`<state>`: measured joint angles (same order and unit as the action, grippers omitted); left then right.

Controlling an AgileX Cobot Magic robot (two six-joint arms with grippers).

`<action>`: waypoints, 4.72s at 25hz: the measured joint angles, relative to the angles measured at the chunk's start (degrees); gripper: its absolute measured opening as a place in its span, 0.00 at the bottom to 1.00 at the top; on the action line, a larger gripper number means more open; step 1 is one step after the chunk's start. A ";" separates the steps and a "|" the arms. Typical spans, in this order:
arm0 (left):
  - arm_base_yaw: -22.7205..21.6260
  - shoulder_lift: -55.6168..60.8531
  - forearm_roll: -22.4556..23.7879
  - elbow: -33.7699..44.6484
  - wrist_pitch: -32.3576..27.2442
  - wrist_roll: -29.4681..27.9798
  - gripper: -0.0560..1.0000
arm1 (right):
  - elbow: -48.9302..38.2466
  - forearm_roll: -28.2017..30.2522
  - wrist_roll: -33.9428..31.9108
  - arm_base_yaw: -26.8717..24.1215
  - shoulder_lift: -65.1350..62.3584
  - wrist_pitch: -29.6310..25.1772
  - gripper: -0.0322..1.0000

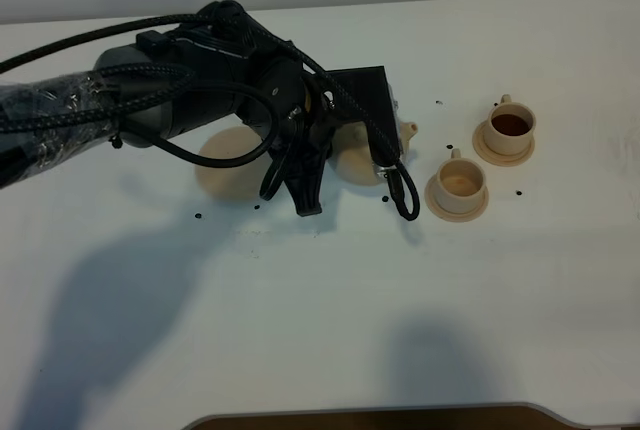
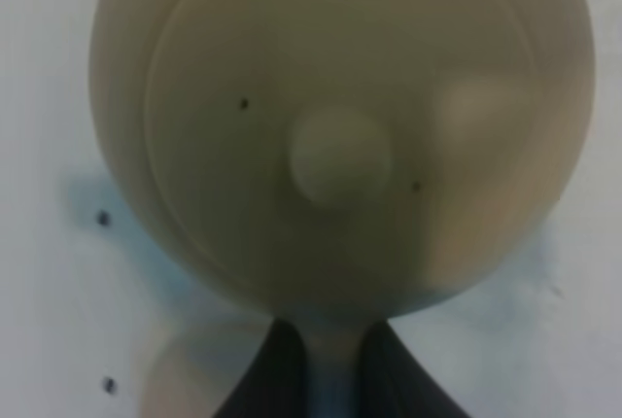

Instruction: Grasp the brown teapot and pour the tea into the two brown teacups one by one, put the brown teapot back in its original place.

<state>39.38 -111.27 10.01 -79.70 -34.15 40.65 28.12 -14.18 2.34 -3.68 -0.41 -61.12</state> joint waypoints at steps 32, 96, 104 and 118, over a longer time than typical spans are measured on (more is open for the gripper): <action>8.01 -6.92 53.44 0.04 11.32 -28.14 0.19 | 0.00 0.00 0.00 0.00 0.00 0.00 0.50; 12.02 -12.64 87.08 0.11 7.93 -27.40 0.19 | 0.00 0.00 0.00 0.00 0.00 0.00 0.50; 12.02 -12.64 88.27 0.17 9.06 -24.78 0.19 | 0.00 0.00 0.00 0.00 0.00 0.00 0.50; 12.04 -12.64 91.07 0.17 9.50 -23.66 0.19 | 0.00 0.00 0.00 0.00 0.00 0.00 0.50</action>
<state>51.42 -123.91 101.07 -79.53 -24.65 16.99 28.12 -14.18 2.34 -3.68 -0.41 -61.12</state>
